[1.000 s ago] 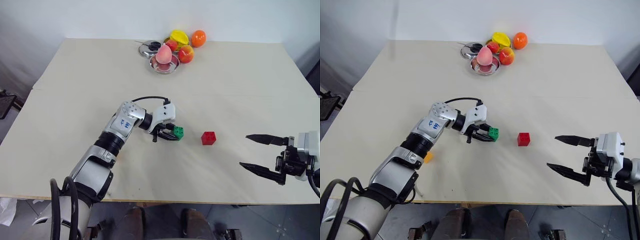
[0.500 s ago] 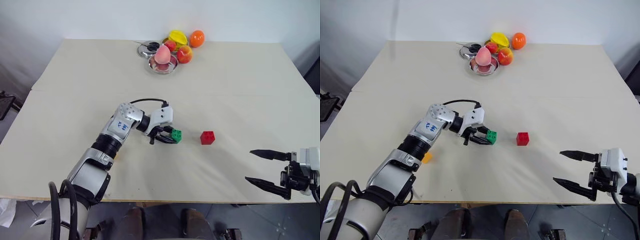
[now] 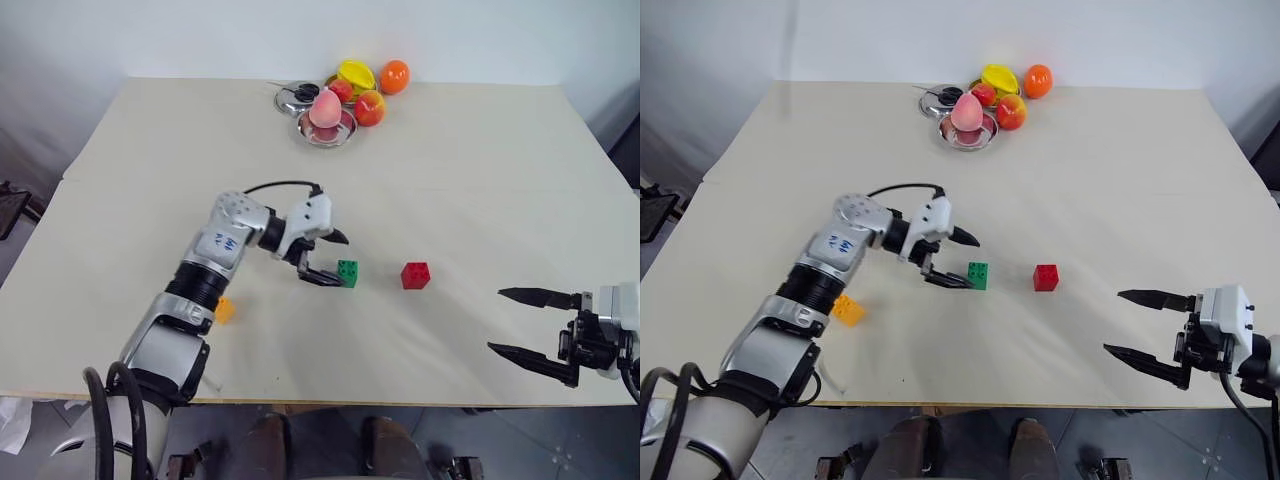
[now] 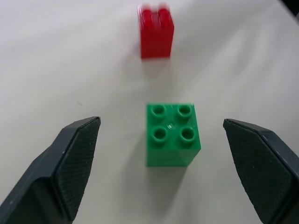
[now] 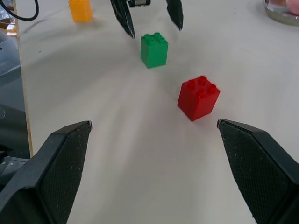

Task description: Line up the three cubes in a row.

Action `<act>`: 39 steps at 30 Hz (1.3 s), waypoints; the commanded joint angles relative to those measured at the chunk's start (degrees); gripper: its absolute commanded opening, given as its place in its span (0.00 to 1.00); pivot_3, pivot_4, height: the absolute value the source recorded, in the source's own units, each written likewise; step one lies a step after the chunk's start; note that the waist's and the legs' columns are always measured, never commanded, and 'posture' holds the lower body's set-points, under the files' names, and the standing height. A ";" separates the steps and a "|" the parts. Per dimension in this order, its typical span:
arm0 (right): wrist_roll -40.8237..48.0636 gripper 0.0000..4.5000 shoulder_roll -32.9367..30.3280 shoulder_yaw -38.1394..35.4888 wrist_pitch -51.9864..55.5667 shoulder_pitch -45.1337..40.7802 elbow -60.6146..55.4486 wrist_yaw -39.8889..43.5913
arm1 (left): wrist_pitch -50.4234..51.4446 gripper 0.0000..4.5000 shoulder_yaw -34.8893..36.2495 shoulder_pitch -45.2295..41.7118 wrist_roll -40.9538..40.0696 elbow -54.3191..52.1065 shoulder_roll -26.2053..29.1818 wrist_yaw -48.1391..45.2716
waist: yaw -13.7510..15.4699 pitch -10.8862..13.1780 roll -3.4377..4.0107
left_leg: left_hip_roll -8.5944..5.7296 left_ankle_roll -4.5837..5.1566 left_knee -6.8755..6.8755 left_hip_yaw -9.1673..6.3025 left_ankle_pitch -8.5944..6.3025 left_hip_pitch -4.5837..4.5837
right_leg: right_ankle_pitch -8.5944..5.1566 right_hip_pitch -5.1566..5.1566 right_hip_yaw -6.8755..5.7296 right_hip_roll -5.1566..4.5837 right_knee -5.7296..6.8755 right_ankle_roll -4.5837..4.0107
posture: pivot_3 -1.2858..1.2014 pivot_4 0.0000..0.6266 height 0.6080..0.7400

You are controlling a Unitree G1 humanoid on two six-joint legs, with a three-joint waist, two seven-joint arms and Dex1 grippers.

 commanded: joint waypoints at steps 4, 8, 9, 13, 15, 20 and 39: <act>3.14 1.00 1.45 4.18 2.82 -6.51 -2.34 -0.36 | -6.36 1.00 17.61 3.87 -15.91 -0.99 11.58 -11.06 | -1.38 -0.02 0.03 | 0.09 -0.02 -0.10 0.03 0.01 0.05 | 0.01 -0.04 -0.01 0.05 0.03 -0.05 | 0.52 0.24 1.00; 3.06 1.00 3.66 7.82 1.93 -9.34 -4.10 0.50 | -4.96 1.00 24.21 14.37 -16.55 -3.36 19.03 -6.31 | -1.74 -0.04 0.08 | 0.09 -0.01 -0.14 0.06 0.00 0.09 | 0.01 -0.02 -0.02 0.05 0.01 -0.06 | 0.52 0.24 1.00; 3.10 1.00 4.27 8.71 1.81 -10.16 -4.55 0.51 | -4.28 1.00 26.04 17.54 -16.92 -4.72 20.58 -4.68 | -1.62 -0.03 0.07 | 0.10 -0.01 -0.14 0.06 0.00 0.10 | 0.01 -0.03 -0.02 0.05 0.03 -0.06 | 0.52 0.24 1.00; 3.29 1.00 6.08 12.28 1.57 -13.57 -5.55 1.65 | -1.30 1.00 35.85 32.65 -19.81 -11.18 24.56 1.53 | -1.30 0.06 -0.10 | 0.12 0.02 0.02 -0.02 -0.02 0.00 | 0.03 -0.04 -0.04 0.05 0.08 -0.08 | 0.52 0.24 1.00; 3.41 1.00 6.82 14.06 1.68 -15.24 -5.87 2.44 | 0.30 1.00 40.83 41.36 -21.21 -14.81 25.20 3.94 | -1.54 0.05 -0.10 | 0.15 0.06 0.01 -0.01 -0.07 0.02 | 0.04 -0.03 -0.04 0.05 0.08 -0.09 | 0.52 0.24 1.00; 3.70 1.00 7.43 17.79 2.31 -18.41 -6.04 5.25 | -0.19 1.00 50.13 62.06 -22.42 -19.48 23.48 6.63 | -1.50 0.06 -0.09 | 0.20 0.06 -0.09 0.07 -0.13 0.12 | 0.03 -0.05 -0.05 0.05 0.08 -0.13 | 0.52 0.24 1.00; -0.11 1.00 4.94 15.59 -5.90 -16.86 4.89 10.43 | 2.71 1.00 38.73 75.06 -20.65 -48.29 1.73 32.16 | -0.08 -0.02 -0.09 | 0.26 0.08 0.03 0.15 -0.31 0.19 | 0.08 -0.02 -0.07 0.08 -0.15 -0.32 | 0.52 0.24 1.00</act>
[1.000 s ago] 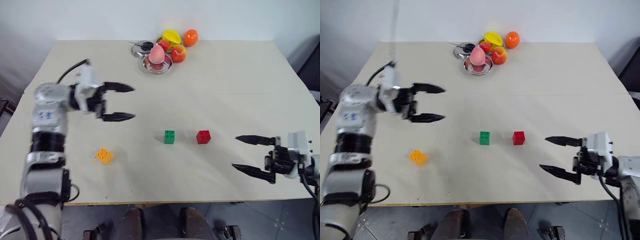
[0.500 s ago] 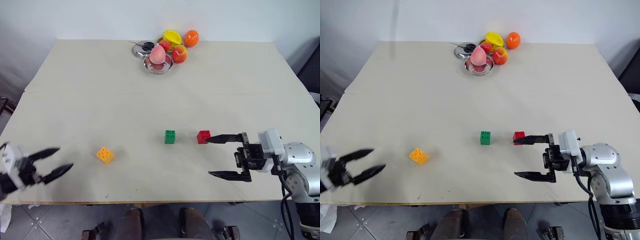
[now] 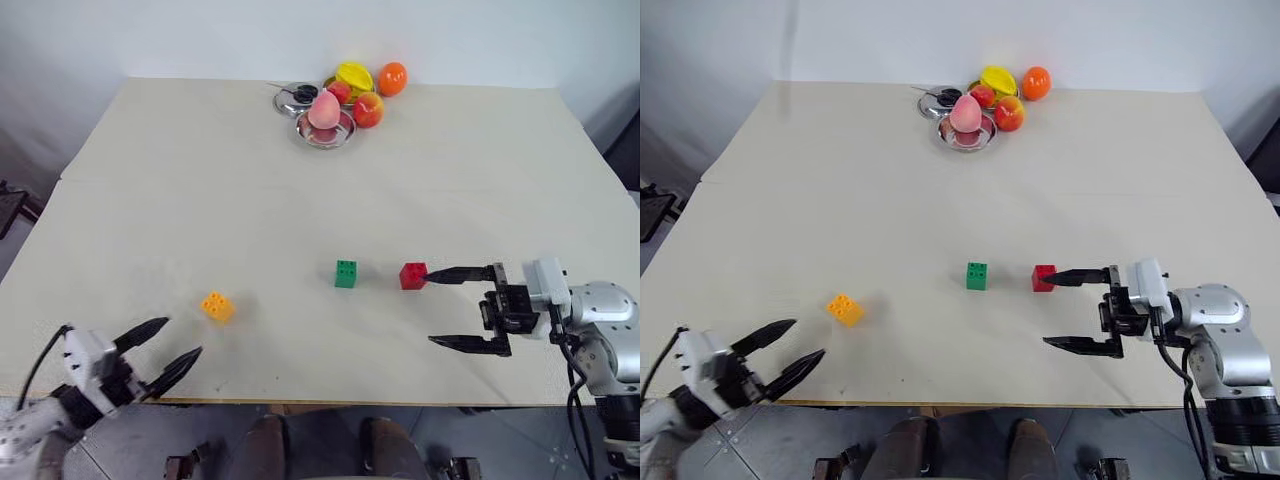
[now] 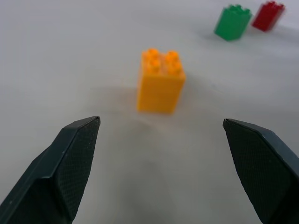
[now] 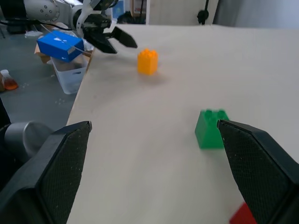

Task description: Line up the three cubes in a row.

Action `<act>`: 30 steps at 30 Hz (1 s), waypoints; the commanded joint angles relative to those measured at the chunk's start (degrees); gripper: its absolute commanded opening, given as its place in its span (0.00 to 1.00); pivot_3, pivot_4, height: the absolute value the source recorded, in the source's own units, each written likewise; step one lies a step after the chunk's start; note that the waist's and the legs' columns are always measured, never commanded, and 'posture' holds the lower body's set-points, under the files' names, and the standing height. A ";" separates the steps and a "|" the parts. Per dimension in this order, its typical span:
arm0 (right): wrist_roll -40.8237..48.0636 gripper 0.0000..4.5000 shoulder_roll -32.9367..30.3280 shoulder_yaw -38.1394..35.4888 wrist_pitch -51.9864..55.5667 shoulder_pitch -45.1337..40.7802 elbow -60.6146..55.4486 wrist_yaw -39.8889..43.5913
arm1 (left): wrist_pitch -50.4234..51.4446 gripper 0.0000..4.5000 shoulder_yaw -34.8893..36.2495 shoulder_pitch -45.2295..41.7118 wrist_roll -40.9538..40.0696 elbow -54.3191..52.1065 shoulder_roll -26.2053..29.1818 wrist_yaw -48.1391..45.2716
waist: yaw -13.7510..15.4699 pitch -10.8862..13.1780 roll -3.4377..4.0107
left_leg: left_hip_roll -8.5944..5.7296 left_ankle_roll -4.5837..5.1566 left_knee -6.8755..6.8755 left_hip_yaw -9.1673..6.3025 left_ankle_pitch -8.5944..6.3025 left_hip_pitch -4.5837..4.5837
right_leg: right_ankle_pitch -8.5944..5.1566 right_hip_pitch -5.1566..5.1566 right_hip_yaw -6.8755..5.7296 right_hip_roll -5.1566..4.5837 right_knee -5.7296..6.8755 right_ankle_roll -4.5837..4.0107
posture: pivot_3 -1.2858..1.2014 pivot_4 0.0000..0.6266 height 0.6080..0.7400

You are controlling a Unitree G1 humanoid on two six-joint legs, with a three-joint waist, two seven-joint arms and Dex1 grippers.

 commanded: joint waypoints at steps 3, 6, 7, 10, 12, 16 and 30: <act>0.63 1.00 0.00 -2.99 -3.52 3.50 0.91 1.88 | -0.96 1.00 -6.11 -3.38 4.70 0.38 -2.18 7.41 | 0.00 -0.01 0.01 | 0.00 0.01 0.07 0.05 0.00 -0.01 | 0.00 0.01 0.02 0.00 0.02 0.01 | 0.52 0.24 1.00; 0.95 1.00 0.68 -4.12 -4.72 5.82 1.33 1.52 | -1.32 1.00 -7.56 -4.18 4.22 1.21 -2.05 7.18 | -0.02 -0.01 0.01 | 0.00 0.00 0.06 0.06 0.00 0.00 | 0.00 0.00 0.02 0.00 0.01 0.01 | 0.52 0.24 1.00; 0.93 1.00 0.85 -4.43 -4.98 6.66 1.33 1.13 | -1.43 0.96 -7.91 -4.21 4.42 1.50 -1.78 7.25 | 0.00 -0.01 0.02 | 0.00 0.00 0.06 0.06 0.00 0.00 | 0.00 0.00 0.01 0.00 0.01 0.01 | 0.52 0.24 1.00; 0.66 1.00 1.23 -4.89 -5.62 7.90 1.28 0.67 | -1.96 0.80 -8.29 -4.31 4.55 2.16 -1.46 7.67 | -0.08 -0.02 0.04 | 0.00 0.00 0.07 0.07 0.00 0.00 | 0.00 0.00 0.02 0.00 -0.01 0.01 | 0.52 0.24 1.00; 0.77 1.00 1.96 -5.68 -6.79 9.40 1.33 0.52 | -2.82 0.66 -8.38 -4.82 3.87 2.81 -1.59 7.19 | -0.04 -0.04 0.06 | 0.00 0.00 0.07 0.09 -0.01 0.02 | 0.00 0.00 0.02 0.00 -0.01 0.01 | 0.52 0.24 1.00; 0.25 1.00 2.50 -6.80 -7.81 11.66 1.07 -1.36 | -4.78 0.38 -9.96 -7.58 4.04 5.59 -0.02 4.40 | 0.11 -0.05 0.09 | 0.01 0.00 0.07 0.09 -0.01 0.02 | 0.00 0.01 0.02 0.00 0.00 0.01 | 0.52 0.24 1.00; 1.41 1.00 1.54 -12.42 -6.86 19.37 -4.04 -5.57 | -19.85 0.32 -30.49 -56.89 13.55 49.92 8.36 -29.60 | 0.25 -0.16 0.29 | 0.00 -0.04 0.16 0.12 0.04 0.00 | 0.08 0.05 0.00 0.06 0.12 0.06 | 0.52 0.24 1.00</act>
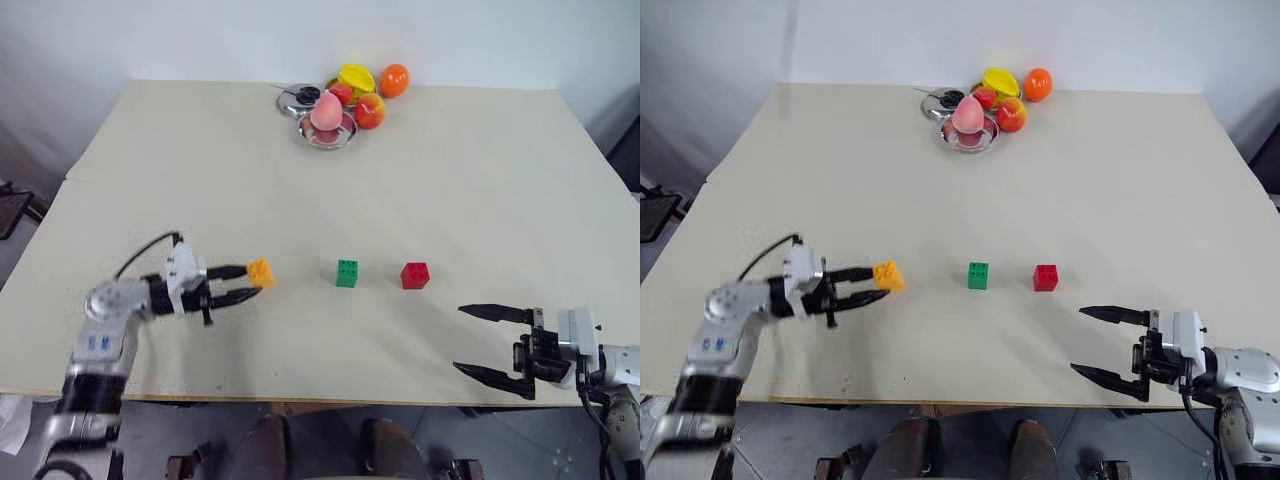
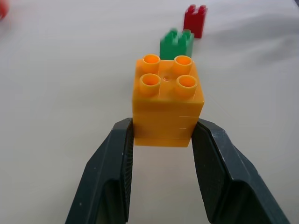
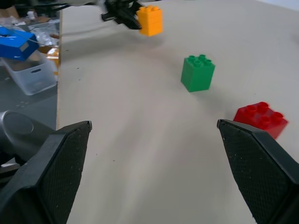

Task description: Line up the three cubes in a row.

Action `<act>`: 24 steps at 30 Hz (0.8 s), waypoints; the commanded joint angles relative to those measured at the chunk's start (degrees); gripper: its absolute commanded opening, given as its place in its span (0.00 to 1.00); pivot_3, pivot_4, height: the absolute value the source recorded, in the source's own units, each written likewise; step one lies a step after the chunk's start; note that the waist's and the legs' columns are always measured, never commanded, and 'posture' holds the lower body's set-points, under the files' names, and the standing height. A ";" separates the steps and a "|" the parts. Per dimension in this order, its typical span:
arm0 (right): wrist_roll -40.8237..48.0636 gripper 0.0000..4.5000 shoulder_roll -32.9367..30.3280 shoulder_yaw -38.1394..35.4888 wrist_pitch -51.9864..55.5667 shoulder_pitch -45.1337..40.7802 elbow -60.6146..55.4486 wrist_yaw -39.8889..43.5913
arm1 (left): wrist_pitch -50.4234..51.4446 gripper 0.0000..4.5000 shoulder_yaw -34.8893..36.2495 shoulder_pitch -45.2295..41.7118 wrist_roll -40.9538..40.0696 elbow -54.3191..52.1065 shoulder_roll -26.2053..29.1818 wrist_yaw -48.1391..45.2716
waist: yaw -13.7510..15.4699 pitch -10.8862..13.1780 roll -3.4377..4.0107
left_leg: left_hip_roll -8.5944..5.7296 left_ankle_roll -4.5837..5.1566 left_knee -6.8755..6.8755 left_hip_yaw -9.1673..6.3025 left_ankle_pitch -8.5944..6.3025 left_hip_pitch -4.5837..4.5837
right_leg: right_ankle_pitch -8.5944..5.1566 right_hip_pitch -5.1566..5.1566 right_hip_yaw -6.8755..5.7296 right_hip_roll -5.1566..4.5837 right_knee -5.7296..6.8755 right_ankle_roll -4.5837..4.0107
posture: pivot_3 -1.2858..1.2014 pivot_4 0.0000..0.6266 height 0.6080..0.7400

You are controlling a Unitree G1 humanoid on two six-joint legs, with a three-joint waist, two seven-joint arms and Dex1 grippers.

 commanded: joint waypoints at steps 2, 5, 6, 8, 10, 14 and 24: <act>1.82 1.00 -0.42 -3.38 0.55 3.13 -4.66 -1.85 | -7.91 0.32 -5.06 -14.17 5.46 21.03 -3.37 -7.62 | -0.20 0.00 0.00 | 0.00 0.03 -0.02 0.05 0.00 -0.03 | 0.03 -0.01 0.00 0.00 -0.01 0.05 | 0.52 0.24 1.00; 2.34 1.00 -0.06 -4.81 0.87 6.40 -7.40 -2.77 | -11.90 0.32 -6.83 -20.57 8.63 32.22 -4.97 -10.29 | -0.43 0.01 -0.03 | 0.00 0.08 -0.13 0.17 -0.03 -0.04 | 0.04 -0.05 0.01 0.00 -0.13 0.08 | 0.52 0.24 1.00; 2.59 1.00 0.17 -5.65 1.00 7.78 -8.47 -3.34 | -13.54 0.32 -7.46 -22.49 10.02 35.65 -5.38 -10.48 | -0.52 0.02 -0.04 | 0.00 0.08 -0.19 0.19 -0.04 -0.03 | 0.04 -0.07 0.00 0.00 -0.17 0.08 | 0.52 0.24 1.00; 2.82 1.00 0.37 -6.62 1.07 9.52 -9.83 -4.19 | -15.08 0.32 -7.99 -25.02 11.79 40.42 -5.87 -10.82 | -0.44 0.04 -0.06 | 0.00 0.09 -0.26 0.21 -0.04 -0.04 | 0.04 -0.09 0.00 0.00 -0.22 0.09 | 0.52 0.24 1.00; 2.90 1.00 0.80 -7.32 0.90 11.12 -11.05 -4.98 | -16.80 0.32 -7.94 -26.36 12.86 43.22 -5.80 -11.33 | -0.24 0.08 -0.14 | 0.00 0.10 -0.24 0.22 -0.04 -0.06 | 0.05 -0.09 0.00 -0.01 -0.24 0.11 | 0.52 0.24 1.00; 3.00 1.00 1.39 -7.86 0.61 12.95 -12.42 -5.88 | -18.34 0.32 -6.72 -27.30 13.15 45.66 -4.60 -12.54 | -0.15 0.08 -0.15 | 0.01 0.11 -0.16 0.21 -0.05 -0.07 | 0.07 -0.08 0.01 -0.01 -0.22 0.15 | 0.52 0.24 1.00; 2.49 1.00 1.57 -6.95 0.10 12.11 -11.20 -5.74 | -18.50 0.32 -5.18 -25.91 14.49 47.19 -2.46 -12.77 | -0.20 0.08 -0.15 | 0.02 0.11 -0.16 0.20 -0.05 -0.06 | 0.07 -0.08 0.01 -0.01 -0.17 0.15 | 0.52 0.24 1.00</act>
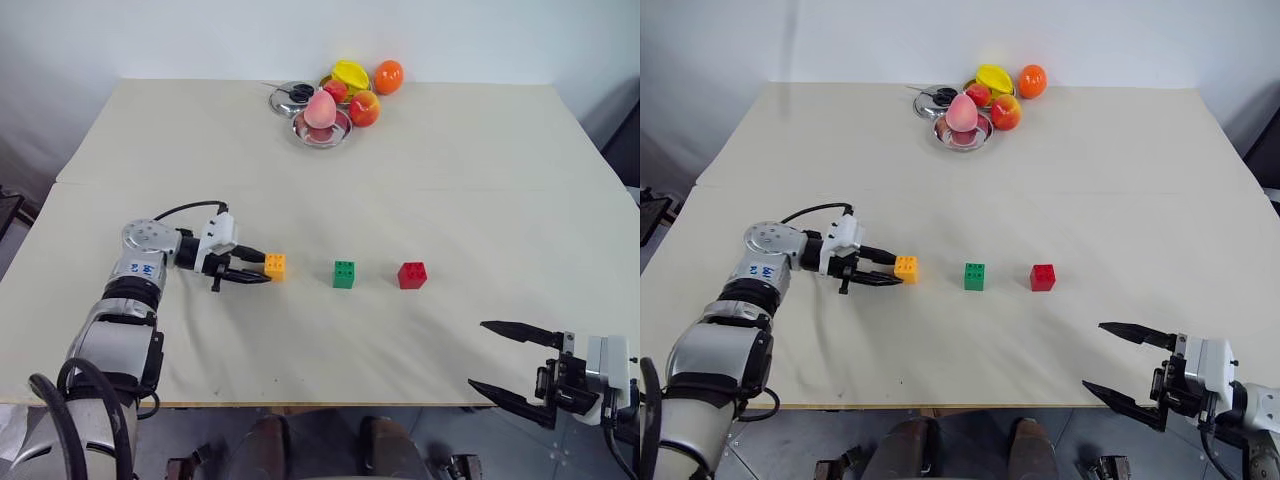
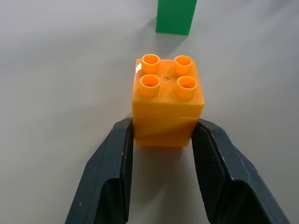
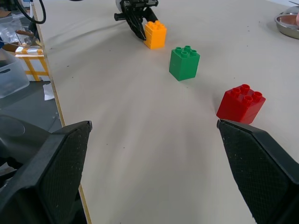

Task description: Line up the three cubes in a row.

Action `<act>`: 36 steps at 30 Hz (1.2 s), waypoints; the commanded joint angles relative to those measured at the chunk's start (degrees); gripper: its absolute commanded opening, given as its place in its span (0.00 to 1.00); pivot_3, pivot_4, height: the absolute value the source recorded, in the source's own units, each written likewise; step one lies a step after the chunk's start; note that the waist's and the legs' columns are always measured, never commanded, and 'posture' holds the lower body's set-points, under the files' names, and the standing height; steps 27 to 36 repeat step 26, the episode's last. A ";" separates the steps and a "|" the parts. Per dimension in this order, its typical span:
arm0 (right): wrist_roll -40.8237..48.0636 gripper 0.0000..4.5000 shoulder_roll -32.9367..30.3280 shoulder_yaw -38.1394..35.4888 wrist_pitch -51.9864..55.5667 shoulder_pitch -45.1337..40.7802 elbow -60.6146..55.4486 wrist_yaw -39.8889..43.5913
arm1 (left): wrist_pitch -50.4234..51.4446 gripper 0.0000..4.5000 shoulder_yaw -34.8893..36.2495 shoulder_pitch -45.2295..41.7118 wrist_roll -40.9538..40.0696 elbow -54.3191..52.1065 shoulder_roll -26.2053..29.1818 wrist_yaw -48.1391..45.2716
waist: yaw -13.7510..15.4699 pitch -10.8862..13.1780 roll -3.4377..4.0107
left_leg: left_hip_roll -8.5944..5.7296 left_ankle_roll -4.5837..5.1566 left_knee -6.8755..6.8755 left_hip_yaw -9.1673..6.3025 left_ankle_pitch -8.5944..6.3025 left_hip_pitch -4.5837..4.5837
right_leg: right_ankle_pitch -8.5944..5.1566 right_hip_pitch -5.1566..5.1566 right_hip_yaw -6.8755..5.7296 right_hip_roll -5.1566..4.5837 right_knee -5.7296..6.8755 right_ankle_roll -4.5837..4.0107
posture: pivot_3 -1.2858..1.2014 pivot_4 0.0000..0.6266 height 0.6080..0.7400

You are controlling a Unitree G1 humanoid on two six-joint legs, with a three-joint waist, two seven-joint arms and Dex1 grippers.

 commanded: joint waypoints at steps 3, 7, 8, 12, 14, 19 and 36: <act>0.67 1.00 -0.09 -0.21 -0.56 -1.59 0.40 0.53 | 1.17 0.40 0.90 0.26 0.87 0.81 0.77 -0.81 | 0.02 0.00 0.00 | 0.00 0.00 0.03 0.00 0.00 -0.01 | 0.00 0.00 0.00 0.00 0.02 0.00 | 0.52 0.24 1.00; 0.51 1.00 -0.58 -0.16 -0.47 -3.39 2.22 1.31 | 0.92 0.68 3.18 1.19 -1.06 -0.87 2.12 -1.76 | -0.05 0.00 -0.01 | 0.00 0.00 0.03 0.00 0.00 -0.01 | 0.00 0.00 0.00 0.00 0.04 0.00 | 0.52 0.24 1.00; 0.51 1.00 -0.70 -0.33 -0.53 -3.69 2.77 1.60 | 1.00 0.75 3.85 1.86 -1.72 -1.86 3.00 -2.55 | -0.07 0.00 -0.01 | 0.00 0.01 0.03 0.00 0.00 -0.02 | 0.00 -0.01 0.00 0.00 0.03 0.00 | 0.52 0.24 1.00; 0.34 1.00 -1.35 -2.21 -1.13 -4.49 5.38 2.26 | 2.56 0.94 7.02 6.05 -5.55 -7.44 6.39 -5.53 | -0.19 0.00 0.00 | 0.01 0.01 -0.01 0.00 0.00 0.00 | 0.00 -0.03 0.00 0.00 0.05 0.00 | 0.52 0.24 1.00; 0.15 1.00 -2.16 -4.18 -1.81 -4.69 7.52 2.58 | 4.76 0.94 9.93 10.87 -9.82 -13.70 9.14 -6.48 | -0.27 0.00 0.00 | 0.01 0.03 0.00 0.02 -0.02 0.01 | 0.00 -0.03 0.00 -0.01 0.05 0.00 | 0.52 0.24 1.00; -0.69 1.00 -5.18 -7.31 -3.81 -5.79 13.98 4.76 | 12.27 0.94 15.32 26.68 -15.38 -30.50 16.67 -2.14 | -0.80 0.01 0.01 | 0.04 0.04 -0.06 0.03 -0.03 0.06 | 0.00 -0.04 0.01 -0.01 0.08 -0.01 | 0.52 0.24 1.00; -3.03 1.00 -9.16 -6.97 -6.34 -11.22 24.99 8.03 | 19.44 0.94 23.23 42.38 -18.21 -45.78 19.62 7.90 | -0.53 0.01 0.02 | 0.05 0.06 -0.01 0.01 -0.03 0.08 | 0.00 0.00 0.01 -0.03 0.12 -0.01 | 0.52 0.24 1.00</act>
